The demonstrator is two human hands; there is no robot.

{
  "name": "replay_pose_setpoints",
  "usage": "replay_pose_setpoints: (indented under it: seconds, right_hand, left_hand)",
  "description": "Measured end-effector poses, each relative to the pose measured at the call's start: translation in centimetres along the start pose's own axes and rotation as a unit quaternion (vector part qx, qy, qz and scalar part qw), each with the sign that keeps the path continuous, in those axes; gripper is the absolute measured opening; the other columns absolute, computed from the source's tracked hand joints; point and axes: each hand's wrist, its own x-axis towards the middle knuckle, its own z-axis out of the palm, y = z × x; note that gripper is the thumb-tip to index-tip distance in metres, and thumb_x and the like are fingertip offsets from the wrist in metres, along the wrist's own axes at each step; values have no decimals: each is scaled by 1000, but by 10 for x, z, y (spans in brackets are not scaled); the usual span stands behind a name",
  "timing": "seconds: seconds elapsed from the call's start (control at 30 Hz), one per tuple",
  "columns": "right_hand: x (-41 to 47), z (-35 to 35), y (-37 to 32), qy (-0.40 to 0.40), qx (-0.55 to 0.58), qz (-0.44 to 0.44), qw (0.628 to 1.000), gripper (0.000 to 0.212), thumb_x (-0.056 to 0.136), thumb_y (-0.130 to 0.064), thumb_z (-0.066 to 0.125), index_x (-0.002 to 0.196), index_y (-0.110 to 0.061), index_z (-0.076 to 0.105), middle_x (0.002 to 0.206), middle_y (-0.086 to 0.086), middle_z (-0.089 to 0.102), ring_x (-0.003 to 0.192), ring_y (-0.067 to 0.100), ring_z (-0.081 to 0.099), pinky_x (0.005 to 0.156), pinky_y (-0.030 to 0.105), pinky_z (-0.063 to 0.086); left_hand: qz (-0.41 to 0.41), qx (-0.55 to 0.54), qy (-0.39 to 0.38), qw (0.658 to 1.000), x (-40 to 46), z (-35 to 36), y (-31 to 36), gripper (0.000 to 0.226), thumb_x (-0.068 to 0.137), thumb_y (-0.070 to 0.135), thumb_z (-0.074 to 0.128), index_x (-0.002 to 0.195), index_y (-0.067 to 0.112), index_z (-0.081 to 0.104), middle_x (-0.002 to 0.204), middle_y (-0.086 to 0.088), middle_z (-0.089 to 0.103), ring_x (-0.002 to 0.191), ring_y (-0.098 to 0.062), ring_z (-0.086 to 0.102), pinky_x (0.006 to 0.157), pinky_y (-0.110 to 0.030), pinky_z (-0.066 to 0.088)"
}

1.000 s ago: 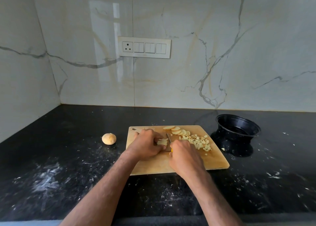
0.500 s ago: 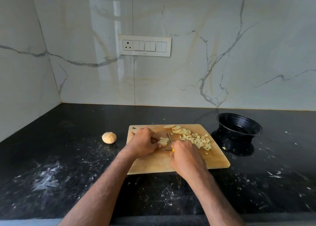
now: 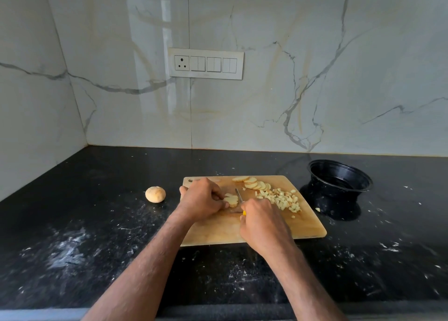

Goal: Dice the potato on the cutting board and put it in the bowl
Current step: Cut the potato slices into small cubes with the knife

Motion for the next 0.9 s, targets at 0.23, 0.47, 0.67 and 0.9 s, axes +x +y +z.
replay_pose_setpoints:
  seconds: [0.23, 0.47, 0.67, 0.9]
  right_hand:
    - [-2, 2, 2, -5, -1, 5, 1000, 21, 96, -16, 66, 116, -13, 71, 97, 2, 71, 79, 13, 68, 70, 28, 61]
    - [-1, 3, 5, 9, 8, 13, 1000, 23, 97, -14, 64, 118, -12, 71, 99, 2, 72, 81, 13, 69, 71, 27, 61]
    - [-3, 4, 6, 14, 14, 11, 1000, 24, 97, -16, 65, 120, -13, 70, 102, 0, 72, 83, 11, 68, 73, 23, 60]
    - [-4, 4, 6, 21, 9, 4, 1000, 23, 96, -15, 65, 117, -13, 71, 101, 1, 73, 84, 13, 69, 72, 26, 61]
  left_hand:
    - [3, -17, -13, 1000, -1, -1, 0, 14, 81, 40, 83, 92, 31, 79, 84, 19, 69, 89, -3, 56, 97, -47, 34]
    - [123, -2, -59, 991, 1, -6, -5, 52, 91, -2, 52, 117, 37, 75, 109, 21, 56, 118, -13, 44, 113, -35, 20]
    - [127, 111, -56, 984, 9, -1, -1, 43, 96, 10, 53, 121, 39, 72, 115, 18, 55, 119, -12, 40, 90, -41, 24]
    - [113, 149, -25, 982, 12, 3, 9, 33, 94, 11, 50, 106, 32, 72, 118, 13, 65, 118, -13, 47, 97, -46, 26]
